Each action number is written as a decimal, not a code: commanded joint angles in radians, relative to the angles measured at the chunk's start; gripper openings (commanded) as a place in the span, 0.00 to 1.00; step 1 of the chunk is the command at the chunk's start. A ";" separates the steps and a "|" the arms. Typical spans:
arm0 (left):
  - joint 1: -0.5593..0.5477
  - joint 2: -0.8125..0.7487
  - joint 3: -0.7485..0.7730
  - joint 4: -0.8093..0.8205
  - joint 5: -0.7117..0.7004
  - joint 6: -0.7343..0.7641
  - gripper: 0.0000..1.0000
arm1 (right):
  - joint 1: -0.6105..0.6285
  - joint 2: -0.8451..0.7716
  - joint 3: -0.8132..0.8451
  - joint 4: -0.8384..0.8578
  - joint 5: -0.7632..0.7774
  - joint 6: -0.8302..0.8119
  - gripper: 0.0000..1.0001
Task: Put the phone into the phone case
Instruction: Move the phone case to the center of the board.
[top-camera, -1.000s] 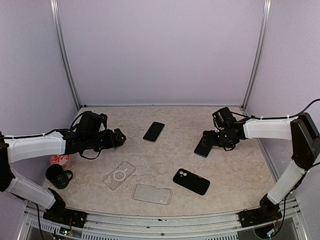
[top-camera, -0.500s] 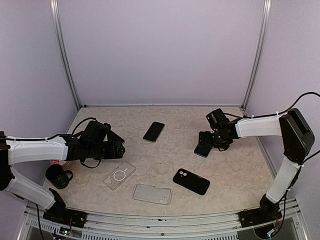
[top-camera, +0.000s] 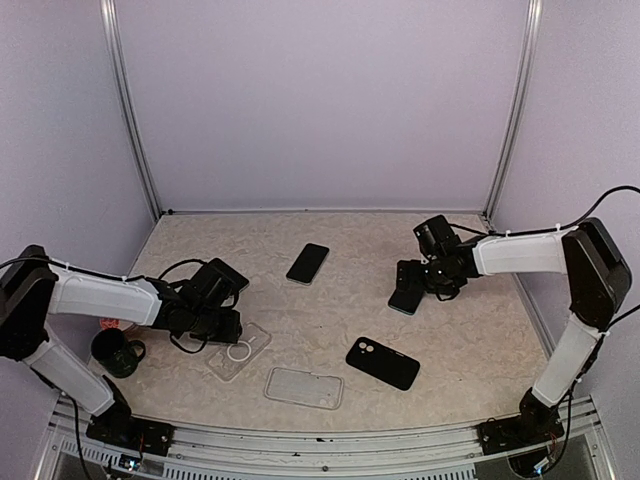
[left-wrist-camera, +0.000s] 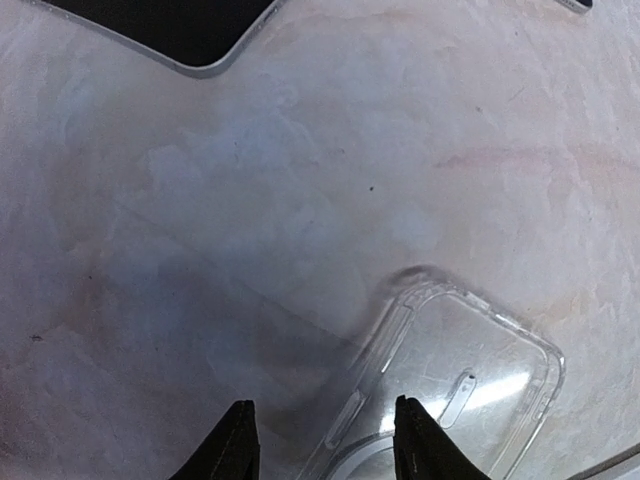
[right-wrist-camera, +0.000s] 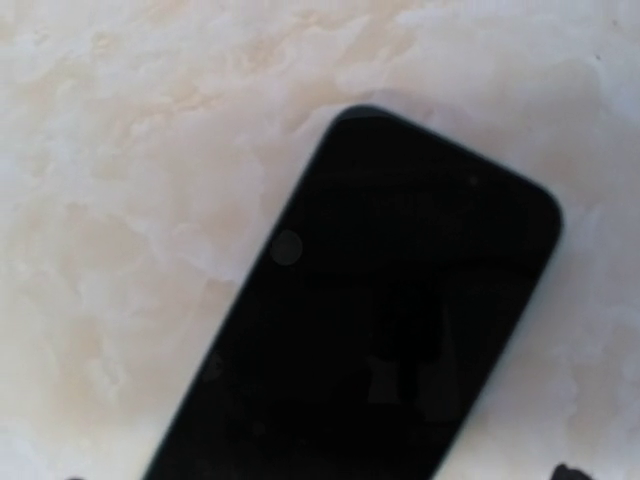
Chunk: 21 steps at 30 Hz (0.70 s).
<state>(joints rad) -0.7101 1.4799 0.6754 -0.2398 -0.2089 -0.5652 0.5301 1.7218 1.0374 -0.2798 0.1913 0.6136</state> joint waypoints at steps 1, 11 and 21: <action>-0.017 0.044 0.032 -0.021 0.014 0.033 0.44 | 0.011 -0.056 -0.018 0.026 -0.023 -0.032 0.99; -0.017 0.117 0.114 -0.061 0.048 0.105 0.15 | 0.011 -0.165 -0.048 0.025 -0.048 -0.086 1.00; -0.017 0.231 0.177 -0.092 0.077 0.159 0.00 | 0.011 -0.277 -0.068 0.012 -0.055 -0.129 0.99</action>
<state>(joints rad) -0.7219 1.6505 0.8371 -0.3042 -0.1577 -0.4374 0.5301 1.4925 0.9836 -0.2714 0.1459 0.5114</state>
